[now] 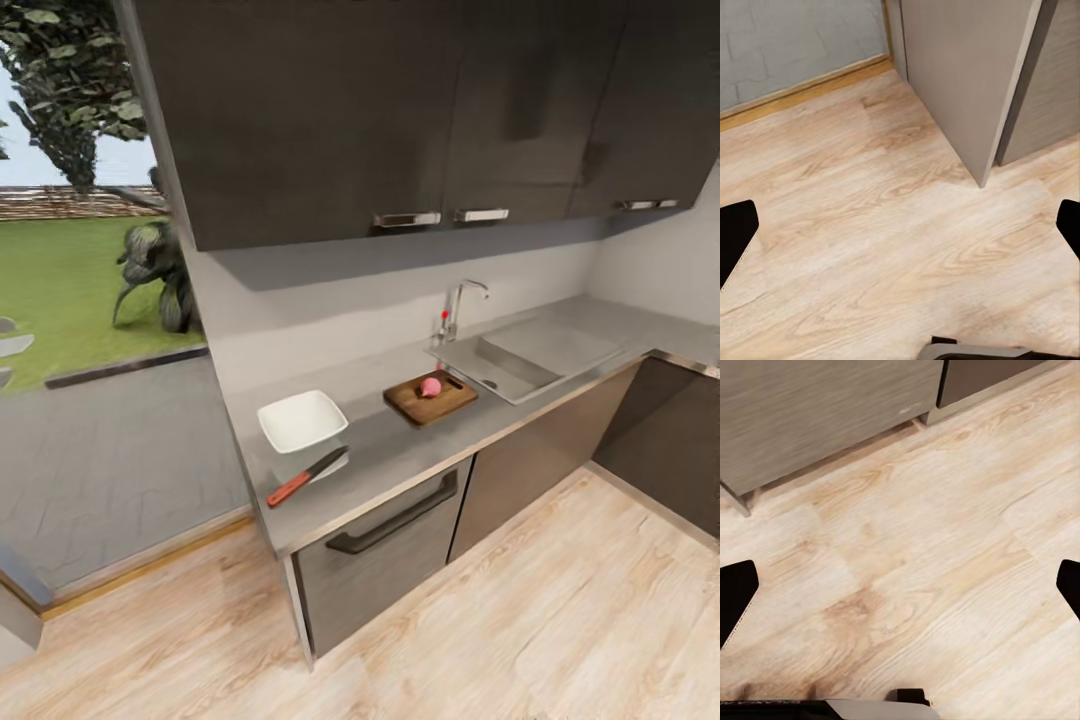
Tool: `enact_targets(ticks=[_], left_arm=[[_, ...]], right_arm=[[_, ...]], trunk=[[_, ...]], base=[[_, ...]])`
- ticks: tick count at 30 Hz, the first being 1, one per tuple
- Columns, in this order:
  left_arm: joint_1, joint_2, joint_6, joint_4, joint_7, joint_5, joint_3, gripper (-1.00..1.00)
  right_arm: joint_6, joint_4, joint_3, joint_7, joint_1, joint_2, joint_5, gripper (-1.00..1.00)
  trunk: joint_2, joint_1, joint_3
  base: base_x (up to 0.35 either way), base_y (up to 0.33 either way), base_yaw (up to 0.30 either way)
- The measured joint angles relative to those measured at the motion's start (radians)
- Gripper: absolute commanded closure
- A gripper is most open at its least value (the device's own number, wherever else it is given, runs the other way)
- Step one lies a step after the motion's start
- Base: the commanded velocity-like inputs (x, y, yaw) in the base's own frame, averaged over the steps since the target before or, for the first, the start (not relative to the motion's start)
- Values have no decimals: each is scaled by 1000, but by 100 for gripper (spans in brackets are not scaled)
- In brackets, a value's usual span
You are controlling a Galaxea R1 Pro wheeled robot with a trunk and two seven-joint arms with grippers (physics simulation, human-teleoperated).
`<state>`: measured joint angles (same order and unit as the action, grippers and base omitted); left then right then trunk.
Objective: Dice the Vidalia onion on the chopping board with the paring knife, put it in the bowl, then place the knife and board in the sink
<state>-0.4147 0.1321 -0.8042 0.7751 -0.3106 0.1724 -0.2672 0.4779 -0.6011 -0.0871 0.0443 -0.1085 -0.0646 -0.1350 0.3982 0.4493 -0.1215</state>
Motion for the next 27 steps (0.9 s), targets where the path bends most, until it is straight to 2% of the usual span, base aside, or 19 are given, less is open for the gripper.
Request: enact_targets(ticks=[5, 10, 14, 16, 17, 18, 19, 22, 23, 26, 27], left_arm=[[0, 0, 0, -1, 0, 0, 0, -100], [0, 0, 0, -1, 1, 1, -1, -100], [0, -2, 0, -2, 1, 1, -1, -100], [0, -5, 0, -2, 1, 1, -1, -100], [0, -5, 0, -2, 1, 1, -1, -100], [0, -6, 0, -2, 1, 1, -1, -100], [0, -6, 0, -2, 1, 1, -1, -100], [0, -6, 0, -2, 1, 1, -1, -100], [0, -6, 0, -2, 1, 1, -1, -100], [0, -6, 0, -3, 1, 1, -1, -100], [0, -7, 0, -8, 2, 1, -1, -100]], right_arm=[[0, 0, 0, 0, 0, 0, 0, -100], [0, -18, -1, 3, 0, 0, -2, -100], [-30, -129, -2, 52, 5, -1, -4, -100], [-131, -274, -1, 108, 7, -2, -5, -100], [-162, -310, -1, 119, 7, -2, -4, -100], [-259, -404, 0, 143, 8, -3, -5, -100], [-323, -474, 1, 154, 9, -3, -4, -100], [-440, -620, 3, 167, 18, -4, -4, -100], [-483, -686, 9, 171, 31, -6, -6, -100], [-565, -781, 23, 176, 77, -14, -5, -100], [-639, -816, 29, 178, 119, -23, -7, -100]], trunk=[[0, 0, 6], [0, 0, 8], [0, 0, 8], [0, 0, 9], [0, 0, 8], [0, 0, 9], [0, 0, 8], [0, 0, 8], [0, 0, 9], [0, 0, 9], [0, 0, 9]], base=[[0, 257, -157], [0, 53, -30], [0, 6, -3], [0, 1, -1], [0, 0, 0], [0, 0, 0], [0, 0, 0], [0, 0, 0], [0, 0, 0], [0, 0, 0], [0, 0, 0]])
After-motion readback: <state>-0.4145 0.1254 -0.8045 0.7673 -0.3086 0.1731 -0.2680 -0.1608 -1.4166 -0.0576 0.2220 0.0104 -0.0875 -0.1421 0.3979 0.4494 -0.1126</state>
